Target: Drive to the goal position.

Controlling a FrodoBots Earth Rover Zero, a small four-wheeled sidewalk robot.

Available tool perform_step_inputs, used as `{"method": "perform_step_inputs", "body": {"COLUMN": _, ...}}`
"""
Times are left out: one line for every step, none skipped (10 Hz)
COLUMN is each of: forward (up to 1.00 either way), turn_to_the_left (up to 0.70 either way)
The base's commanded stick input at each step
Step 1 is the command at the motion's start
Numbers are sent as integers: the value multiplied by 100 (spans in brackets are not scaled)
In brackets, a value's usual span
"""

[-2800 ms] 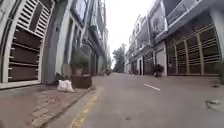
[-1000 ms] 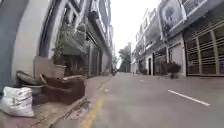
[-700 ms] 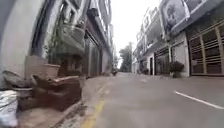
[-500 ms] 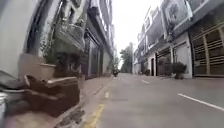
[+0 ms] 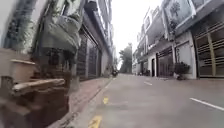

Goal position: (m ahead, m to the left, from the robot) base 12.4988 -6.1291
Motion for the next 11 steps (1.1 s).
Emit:
{"method": "perform_step_inputs", "body": {"forward": 100, "turn_to_the_left": 1}}
{"method": "perform_step_inputs", "body": {"forward": 100, "turn_to_the_left": 1}}
{"method": "perform_step_inputs", "body": {"forward": 100, "turn_to_the_left": 1}}
{"method": "perform_step_inputs", "body": {"forward": 100, "turn_to_the_left": 1}}
{"method": "perform_step_inputs", "body": {"forward": 100, "turn_to_the_left": 1}}
{"method": "perform_step_inputs", "body": {"forward": 100, "turn_to_the_left": 1}}
{"method": "perform_step_inputs", "body": {"forward": 100, "turn_to_the_left": 1}}
{"method": "perform_step_inputs", "body": {"forward": 100, "turn_to_the_left": 1}}
{"method": "perform_step_inputs", "body": {"forward": 100, "turn_to_the_left": 1}}
{"method": "perform_step_inputs", "body": {"forward": 100, "turn_to_the_left": 1}}
{"method": "perform_step_inputs", "body": {"forward": 100, "turn_to_the_left": -17}}
